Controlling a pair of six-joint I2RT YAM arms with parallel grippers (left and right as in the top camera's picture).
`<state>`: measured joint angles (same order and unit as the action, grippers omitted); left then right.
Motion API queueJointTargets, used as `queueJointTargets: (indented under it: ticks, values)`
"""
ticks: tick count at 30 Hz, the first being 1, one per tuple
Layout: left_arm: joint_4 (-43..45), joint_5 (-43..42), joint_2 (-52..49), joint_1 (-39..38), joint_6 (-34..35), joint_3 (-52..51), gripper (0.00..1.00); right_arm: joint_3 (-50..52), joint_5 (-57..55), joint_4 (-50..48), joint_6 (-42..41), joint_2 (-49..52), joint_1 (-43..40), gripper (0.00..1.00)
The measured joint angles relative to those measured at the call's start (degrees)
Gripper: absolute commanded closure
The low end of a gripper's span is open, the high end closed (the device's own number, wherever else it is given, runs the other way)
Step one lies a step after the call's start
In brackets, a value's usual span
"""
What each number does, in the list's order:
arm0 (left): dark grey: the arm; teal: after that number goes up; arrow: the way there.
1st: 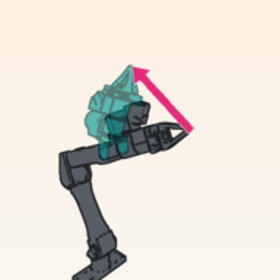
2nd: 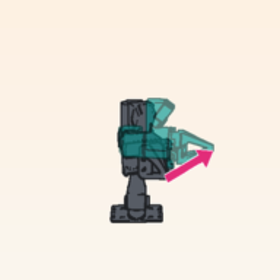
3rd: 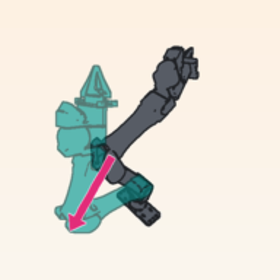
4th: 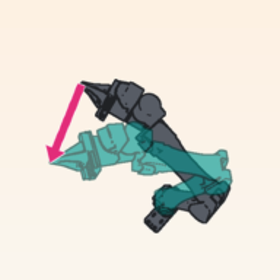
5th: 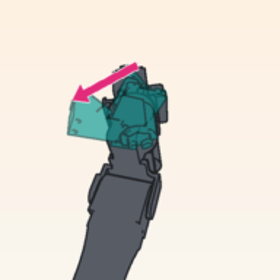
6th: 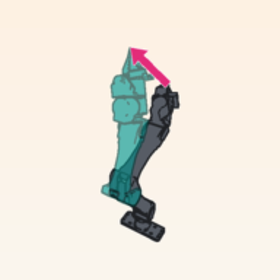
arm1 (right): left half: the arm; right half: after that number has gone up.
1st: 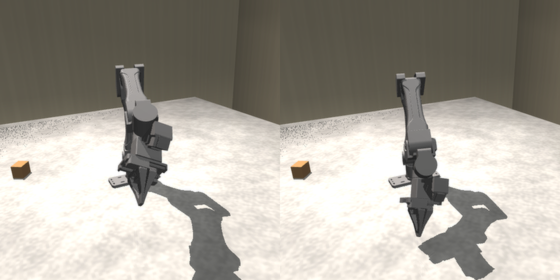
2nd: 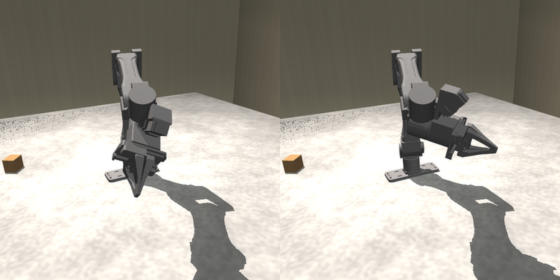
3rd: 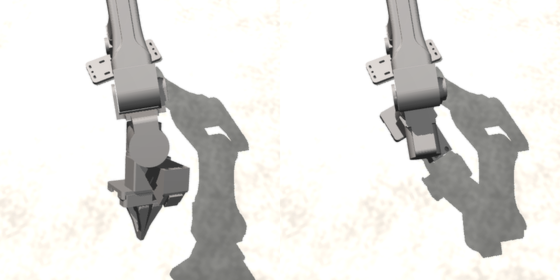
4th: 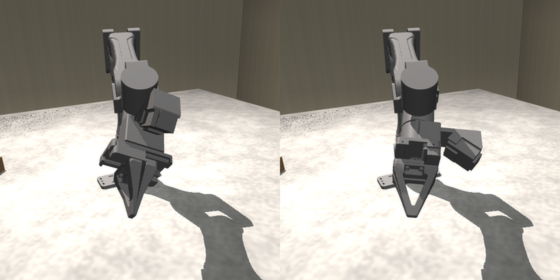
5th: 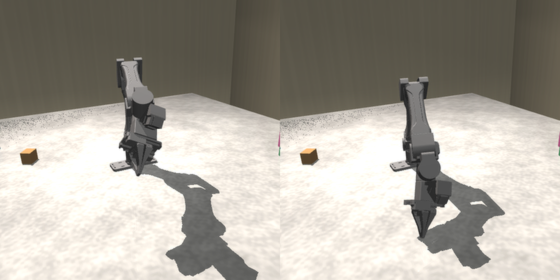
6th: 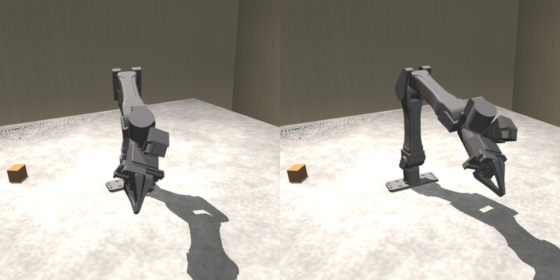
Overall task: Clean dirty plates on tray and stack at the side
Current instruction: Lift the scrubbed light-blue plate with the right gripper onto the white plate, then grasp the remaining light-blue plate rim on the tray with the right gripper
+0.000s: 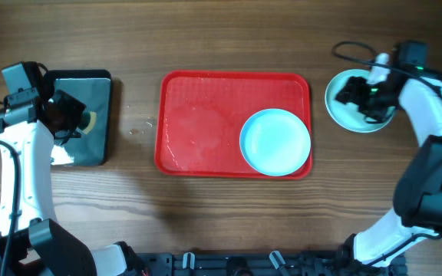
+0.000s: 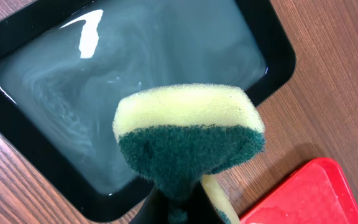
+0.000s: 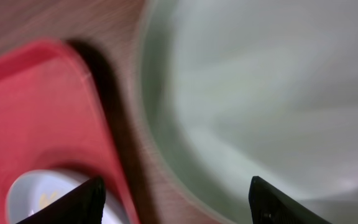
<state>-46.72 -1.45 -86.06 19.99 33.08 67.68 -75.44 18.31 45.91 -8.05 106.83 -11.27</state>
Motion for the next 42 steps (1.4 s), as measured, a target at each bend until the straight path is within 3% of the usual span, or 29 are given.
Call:
queueJointTargets:
  ticks: [7,14,18,20,23,26,27,32,37,40,42]
  values:
    - [0.0,0.0,0.0,0.0,0.0,0.0,0.96,0.0,-5.8,2.9,2.5,0.0,18.0,0.23]
    - [0.0,0.0,0.0,0.0,0.0,0.0,0.96,3.0,-10.8,1.3,7.1,0.0,20.5,0.24]
    - [0.0,0.0,0.0,0.0,0.0,0.0,0.96,6.5,-6.6,-0.9,12.3,0.0,20.5,0.39]
    - [0.0,0.0,0.0,0.0,0.0,0.0,0.96,7.6,-5.8,-1.6,12.9,0.0,20.5,0.52]
    - [0.0,0.0,0.0,0.0,0.0,0.0,0.96,8.0,-4.7,-1.9,13.1,0.0,20.5,0.54]
    - [0.0,0.0,0.0,0.0,0.0,0.0,0.96,8.1,-2.4,-3.8,11.8,0.0,20.9,0.54]
    - [0.0,0.0,0.0,0.0,0.0,0.0,0.96,8.2,-1.4,-5.0,10.8,0.0,21.4,0.48]
    - [0.0,0.0,0.0,0.0,0.0,0.0,0.96,8.2,-4.4,-7.4,0.9,0.0,25.5,0.47]
    - [0.0,-0.2,0.0,0.0,0.0,0.0,0.96,8.3,-10.8,0.4,-5.9,0.0,26.1,0.48]
    - [0.0,-0.2,0.0,0.0,0.0,0.0,0.96,8.3,-10.6,2.2,-7.4,0.0,26.1,0.59]
    - [0.0,-0.2,0.0,0.0,0.0,0.0,0.96,8.4,-9.8,2.2,-9.0,0.0,26.1,0.60]
